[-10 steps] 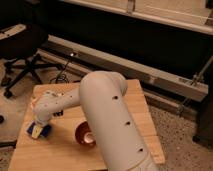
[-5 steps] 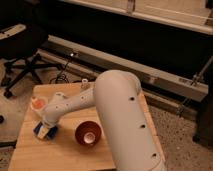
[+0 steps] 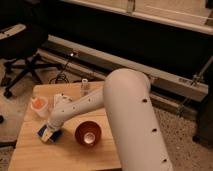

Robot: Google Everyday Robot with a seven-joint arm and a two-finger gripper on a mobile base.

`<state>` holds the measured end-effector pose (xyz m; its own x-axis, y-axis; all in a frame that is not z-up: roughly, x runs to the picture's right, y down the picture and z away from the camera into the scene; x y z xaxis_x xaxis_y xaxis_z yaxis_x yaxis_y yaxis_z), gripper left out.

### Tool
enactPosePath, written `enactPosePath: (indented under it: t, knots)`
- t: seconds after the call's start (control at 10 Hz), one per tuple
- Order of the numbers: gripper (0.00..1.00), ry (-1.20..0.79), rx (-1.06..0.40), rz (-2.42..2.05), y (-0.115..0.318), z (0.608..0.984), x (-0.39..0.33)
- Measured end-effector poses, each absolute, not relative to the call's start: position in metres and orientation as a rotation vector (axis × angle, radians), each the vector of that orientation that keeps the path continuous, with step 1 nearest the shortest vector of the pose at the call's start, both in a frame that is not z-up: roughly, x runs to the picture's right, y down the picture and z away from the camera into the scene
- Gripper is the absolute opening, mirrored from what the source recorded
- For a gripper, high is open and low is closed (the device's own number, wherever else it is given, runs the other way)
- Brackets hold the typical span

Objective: Wipe the white sponge on the table

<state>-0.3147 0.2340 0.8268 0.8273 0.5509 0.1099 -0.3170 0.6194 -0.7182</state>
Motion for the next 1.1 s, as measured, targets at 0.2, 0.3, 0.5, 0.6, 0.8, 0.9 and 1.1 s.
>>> enactPosePath:
  t: [0.2, 0.3, 0.5, 0.6, 0.8, 0.9, 1.1]
  knots:
    - [0.11, -0.335, -0.733, 0.496, 0.233, 0.819, -0.313]
    - [0.11, -0.343, -0.728, 0.497, 0.232, 0.815, -0.316]
    - [0.11, -0.373, -0.722, 0.511, 0.231, 0.805, -0.323]
    - [0.11, -0.399, -0.722, 0.527, 0.229, 0.8, -0.327]
    - [0.11, -0.459, -0.723, 0.56, 0.228, 0.792, -0.329]
    - [0.11, -0.482, -0.72, 0.57, 0.228, 0.79, -0.328]
    - [0.11, -0.531, -0.71, 0.578, 0.231, 0.786, -0.323]
